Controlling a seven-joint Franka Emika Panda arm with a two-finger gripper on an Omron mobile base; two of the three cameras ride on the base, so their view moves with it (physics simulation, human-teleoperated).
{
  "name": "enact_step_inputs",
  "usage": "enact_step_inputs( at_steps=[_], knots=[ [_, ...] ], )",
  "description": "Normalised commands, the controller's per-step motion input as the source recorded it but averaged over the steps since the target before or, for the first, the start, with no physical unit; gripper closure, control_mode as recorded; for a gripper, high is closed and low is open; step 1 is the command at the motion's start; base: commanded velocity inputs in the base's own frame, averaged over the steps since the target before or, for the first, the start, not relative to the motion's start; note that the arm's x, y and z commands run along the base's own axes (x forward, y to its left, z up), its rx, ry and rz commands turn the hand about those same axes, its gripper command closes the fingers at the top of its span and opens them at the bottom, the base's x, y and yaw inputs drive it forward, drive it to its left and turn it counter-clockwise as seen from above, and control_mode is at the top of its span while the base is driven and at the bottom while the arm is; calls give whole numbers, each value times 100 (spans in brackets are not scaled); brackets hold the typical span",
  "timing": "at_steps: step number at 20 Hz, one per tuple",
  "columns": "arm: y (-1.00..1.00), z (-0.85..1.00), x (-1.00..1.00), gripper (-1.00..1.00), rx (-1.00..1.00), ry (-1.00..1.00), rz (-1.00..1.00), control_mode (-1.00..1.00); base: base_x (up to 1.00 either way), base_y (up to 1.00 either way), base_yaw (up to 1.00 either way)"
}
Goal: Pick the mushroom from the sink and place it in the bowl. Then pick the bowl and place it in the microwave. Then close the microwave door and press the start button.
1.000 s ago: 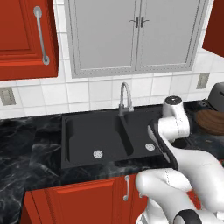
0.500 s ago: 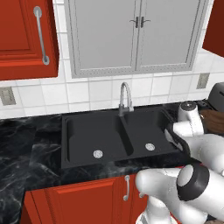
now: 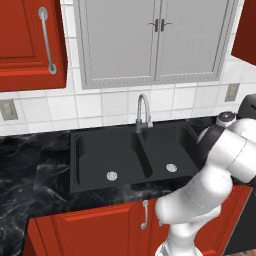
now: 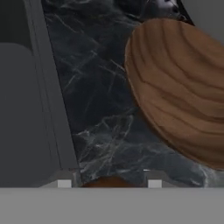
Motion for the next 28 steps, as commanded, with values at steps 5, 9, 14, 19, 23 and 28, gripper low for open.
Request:
enact_step_inputs(
  at_steps=[5, 9, 14, 19, 23, 28],
  knots=[
    [-100, 3, 54, 100, 0, 3, -4, -100, 0, 0, 0],
    [-98, 0, 41, 100, 2, 2, -4, -100, 0, 0, 0],
    [-74, 6, 31, 100, 7, 2, -7, -100, 0, 0, 0],
    [-64, 26, 13, 100, 11, 3, -6, -100, 0, 0, 0],
    [-48, 55, 0, 100, 12, 6, -6, -100, 0, 0, 0],
    [-46, -5, 0, 100, 4, 8, -6, -100, 0, 0, 0]
  ],
)
